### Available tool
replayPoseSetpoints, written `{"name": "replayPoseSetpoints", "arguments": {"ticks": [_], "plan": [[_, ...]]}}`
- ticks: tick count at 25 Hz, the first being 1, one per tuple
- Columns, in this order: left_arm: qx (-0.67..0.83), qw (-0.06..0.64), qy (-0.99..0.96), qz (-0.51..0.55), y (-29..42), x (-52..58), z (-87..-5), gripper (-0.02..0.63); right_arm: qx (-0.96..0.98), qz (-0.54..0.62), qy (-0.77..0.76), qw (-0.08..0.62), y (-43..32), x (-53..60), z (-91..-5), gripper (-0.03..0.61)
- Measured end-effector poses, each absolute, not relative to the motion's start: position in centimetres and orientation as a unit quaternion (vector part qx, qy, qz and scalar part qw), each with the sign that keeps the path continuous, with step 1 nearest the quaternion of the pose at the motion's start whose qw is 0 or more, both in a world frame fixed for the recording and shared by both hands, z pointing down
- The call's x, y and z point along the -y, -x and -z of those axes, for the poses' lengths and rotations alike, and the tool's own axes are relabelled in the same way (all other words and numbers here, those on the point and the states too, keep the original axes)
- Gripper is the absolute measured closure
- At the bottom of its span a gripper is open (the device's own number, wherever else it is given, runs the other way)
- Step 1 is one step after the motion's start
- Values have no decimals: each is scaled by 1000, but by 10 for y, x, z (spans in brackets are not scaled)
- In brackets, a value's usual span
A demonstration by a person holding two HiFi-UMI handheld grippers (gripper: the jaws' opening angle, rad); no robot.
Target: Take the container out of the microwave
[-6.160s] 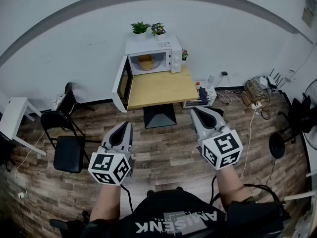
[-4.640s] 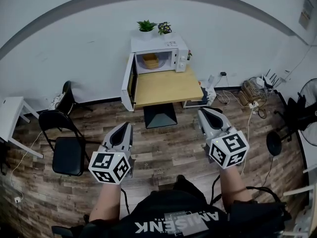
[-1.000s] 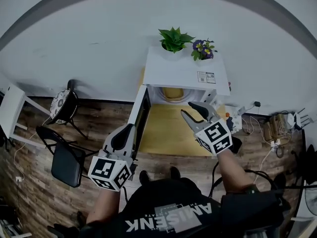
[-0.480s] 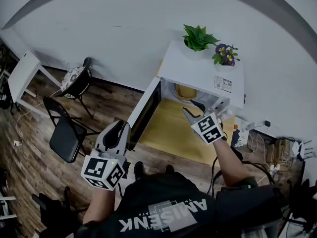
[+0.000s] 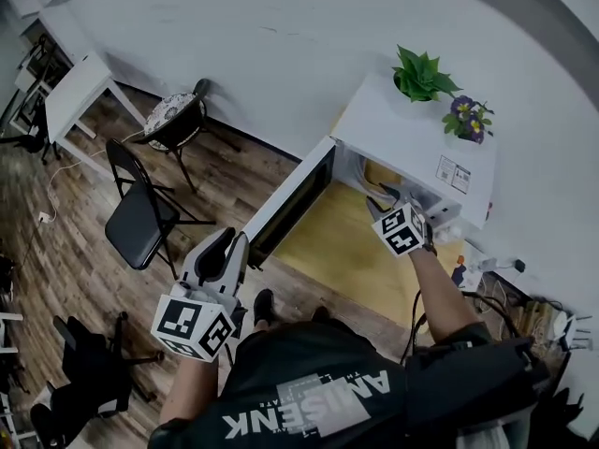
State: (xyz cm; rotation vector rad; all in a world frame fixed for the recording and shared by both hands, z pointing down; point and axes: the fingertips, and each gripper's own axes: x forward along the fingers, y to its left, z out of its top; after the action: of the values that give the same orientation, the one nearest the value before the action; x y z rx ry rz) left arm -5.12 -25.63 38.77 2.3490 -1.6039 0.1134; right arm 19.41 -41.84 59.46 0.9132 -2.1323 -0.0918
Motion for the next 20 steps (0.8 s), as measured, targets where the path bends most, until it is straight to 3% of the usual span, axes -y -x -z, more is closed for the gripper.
{"name": "replayPoseSetpoints", "arguments": {"ticks": [20], "plan": [[606, 157, -778, -54, 74, 231, -397, 546, 774, 115, -315, 536, -208, 470, -679, 423]]}}
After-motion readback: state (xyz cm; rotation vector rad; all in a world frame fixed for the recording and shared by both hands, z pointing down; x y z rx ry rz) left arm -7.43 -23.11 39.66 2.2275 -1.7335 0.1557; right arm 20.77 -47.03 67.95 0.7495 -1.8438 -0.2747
